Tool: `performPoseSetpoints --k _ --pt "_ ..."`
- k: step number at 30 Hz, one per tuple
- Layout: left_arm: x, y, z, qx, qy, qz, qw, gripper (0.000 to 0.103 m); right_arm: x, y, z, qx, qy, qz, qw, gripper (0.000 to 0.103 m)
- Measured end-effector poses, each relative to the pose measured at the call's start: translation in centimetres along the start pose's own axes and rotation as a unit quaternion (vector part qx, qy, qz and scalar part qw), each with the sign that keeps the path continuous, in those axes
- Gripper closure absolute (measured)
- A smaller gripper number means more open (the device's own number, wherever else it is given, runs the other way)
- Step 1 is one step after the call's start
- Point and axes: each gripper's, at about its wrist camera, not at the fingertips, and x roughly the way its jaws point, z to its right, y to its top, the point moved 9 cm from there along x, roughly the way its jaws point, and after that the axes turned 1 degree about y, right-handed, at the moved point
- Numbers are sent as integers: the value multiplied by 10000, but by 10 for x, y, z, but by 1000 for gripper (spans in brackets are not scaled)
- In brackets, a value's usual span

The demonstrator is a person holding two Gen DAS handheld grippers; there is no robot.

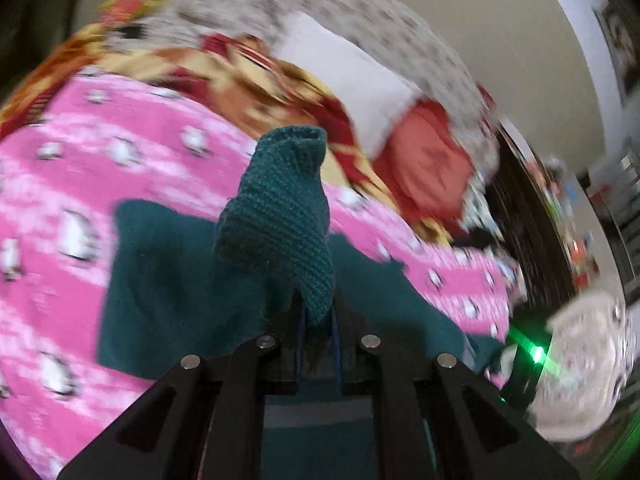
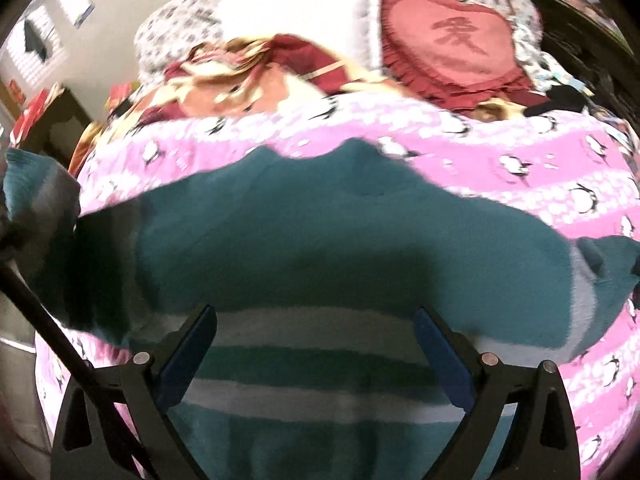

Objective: Fold small clothes
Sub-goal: 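Fold the held sleeve across the sweater body toward the right tool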

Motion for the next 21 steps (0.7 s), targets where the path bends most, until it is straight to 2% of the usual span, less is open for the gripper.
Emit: performPoseSetpoints --k 4,9,12,14,15,21 --pt "52 -32 31 280 -7 -440 9986 92 -9 17 32 384 261 80 9989 2" --pt "100 -76 33 246 91 -958 9951 92 -4 29 47 820 883 -78 9927 2" --pt "103 -81 36 290 115 -907 9954 86 4 26 44 1022 1235 -260 9867 2" --pt "103 -83 42 319 32 -918 9953 78 12 22 40 1127 1384 -423 9830 2" --pt "104 -83 44 333 3 -939 9950 78 16 20 38 1169 1472 -500 9809 2" --pt "105 -85 57 410 -255 -1132 9924 69 23 18 38 1369 1709 -643 9736 2"
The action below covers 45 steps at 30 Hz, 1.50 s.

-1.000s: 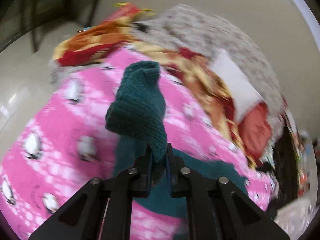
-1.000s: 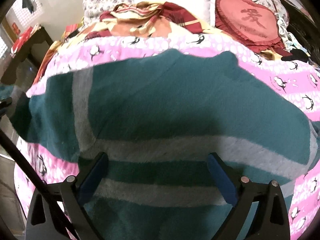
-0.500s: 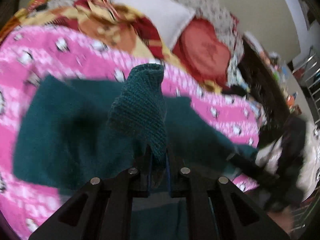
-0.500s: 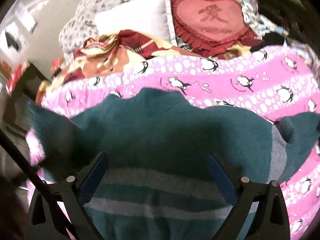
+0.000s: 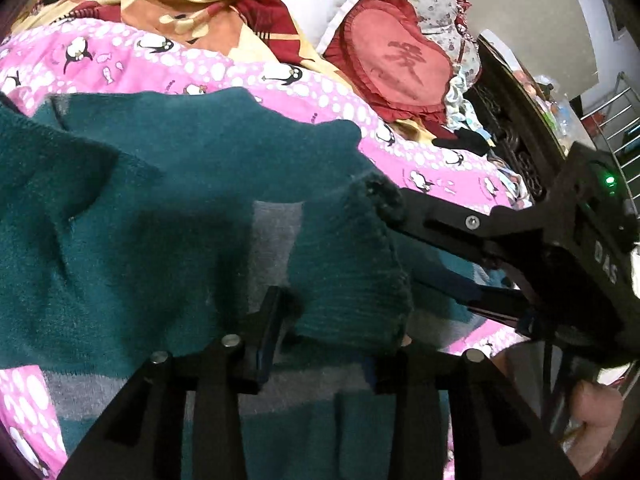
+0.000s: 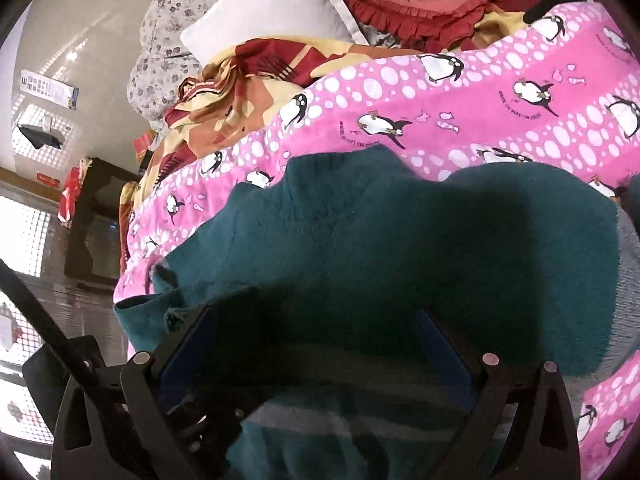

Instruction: Fold small clothes

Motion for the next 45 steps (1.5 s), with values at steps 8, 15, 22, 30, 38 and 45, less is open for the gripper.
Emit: performPoseSetpoints --k 8,15,22,30,38,45 --pt "-30 -23 -22 256 252 -176 9992 49 -10 -8 1 429 651 33 9969 2" --pt "-65 -6 -41 319 482 222 9981 49 7 -19 -2 31 437 -12 9990 1" --pt "-93 10 -74 214 865 466 9949 49 19 -22 -17 -1231 -462 271 9910 16" --pt "-129 68 -111 28 1357 970 9860 28 -16 -16 -19 -1686 -378 664 9827 93" --pt "-101 133 -131 -20 1203 635 9907 22 -71 2 42 -1207 -875 1052 9832 94" --pt "-66 126 -124 174 1213 186 9923 21 -115 26 64 -905 -1221 1671 9742 95"
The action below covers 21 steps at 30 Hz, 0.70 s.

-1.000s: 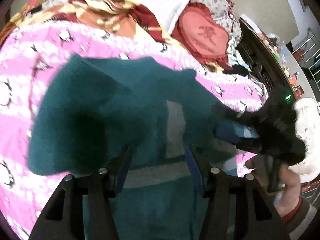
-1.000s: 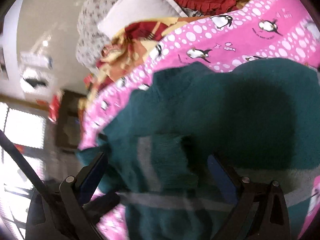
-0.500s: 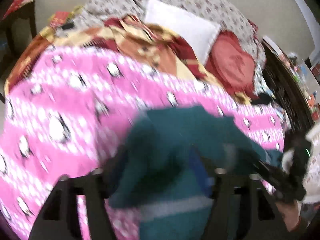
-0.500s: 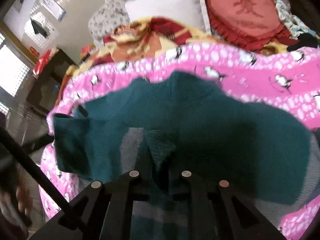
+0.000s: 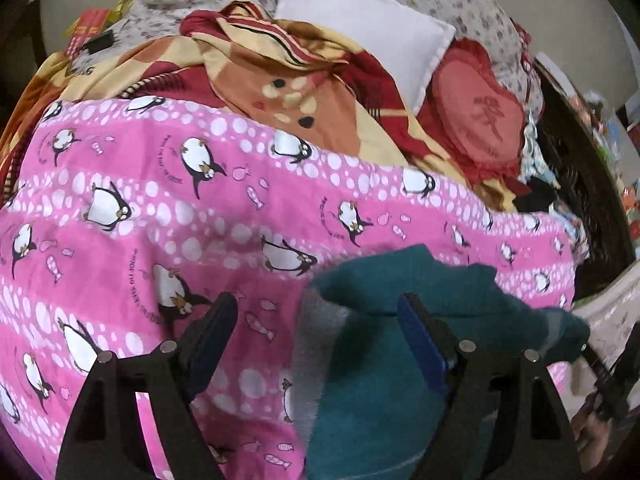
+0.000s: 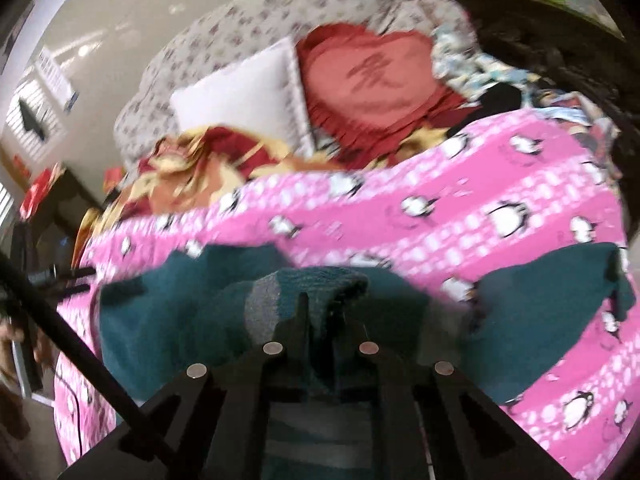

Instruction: Fold small clothes

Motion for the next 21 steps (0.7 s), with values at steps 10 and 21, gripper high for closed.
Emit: performPoseSetpoints --k 10,21 --pt "28 -11 15 327 47 -211 9992 16 5 5 21 180 -189 -24 9997 95" --pt "18 13 21 782 178 -11 9968 92 7 17 16 221 -73 14 9997 95"
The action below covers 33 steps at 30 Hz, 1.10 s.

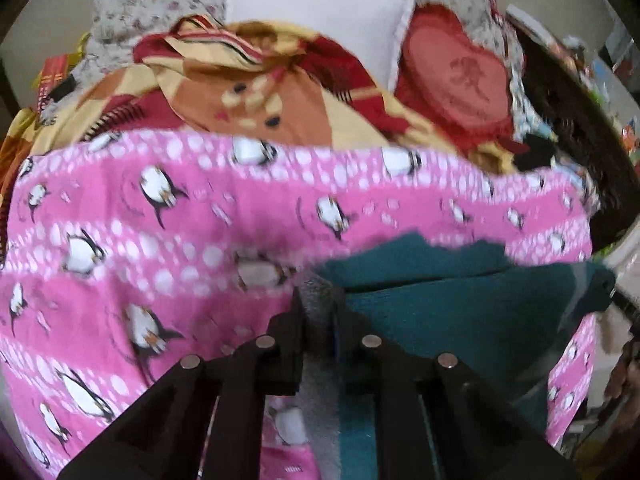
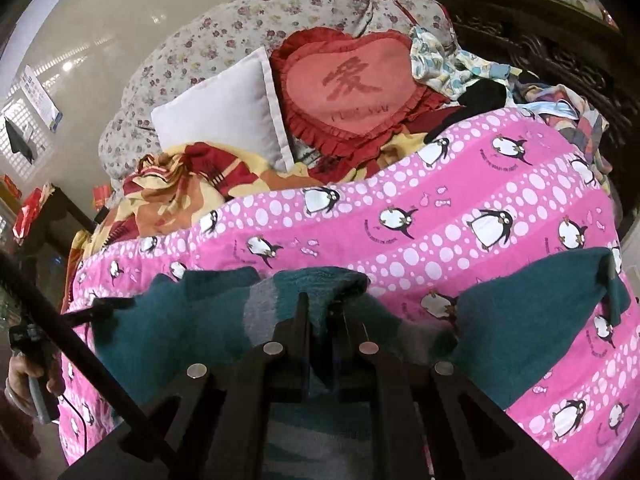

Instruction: Fold small clothes

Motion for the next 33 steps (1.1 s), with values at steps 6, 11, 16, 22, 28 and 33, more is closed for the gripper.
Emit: performPoseSetpoints --k 6,11,16,22,28,33 --pt "30 -14 -15 -29 292 -332 9990 92 34 -17 7 224 -84 -412 9989 95" --pt "38 -17 -26 -280 313 -419 9982 83 56 -22 18 393 -87 -730 9965 95" --pt "5 -12 -23 -416 215 -190 9987 58 47 -18 22 591 161 -774 9951 84" --pt "-48 -41 5 -372 -208 27 9991 33 20 -37 21 962 488 -906 9900 64" --pt "-64 -104 32 -1433 -947 -149 9850 33 36 -52 19 1524 707 -1158 9790 64" --pt "-48 -128 41 -2294 -1075 -147 9673 33 52 -58 17 2001 937 -1201 9679 64"
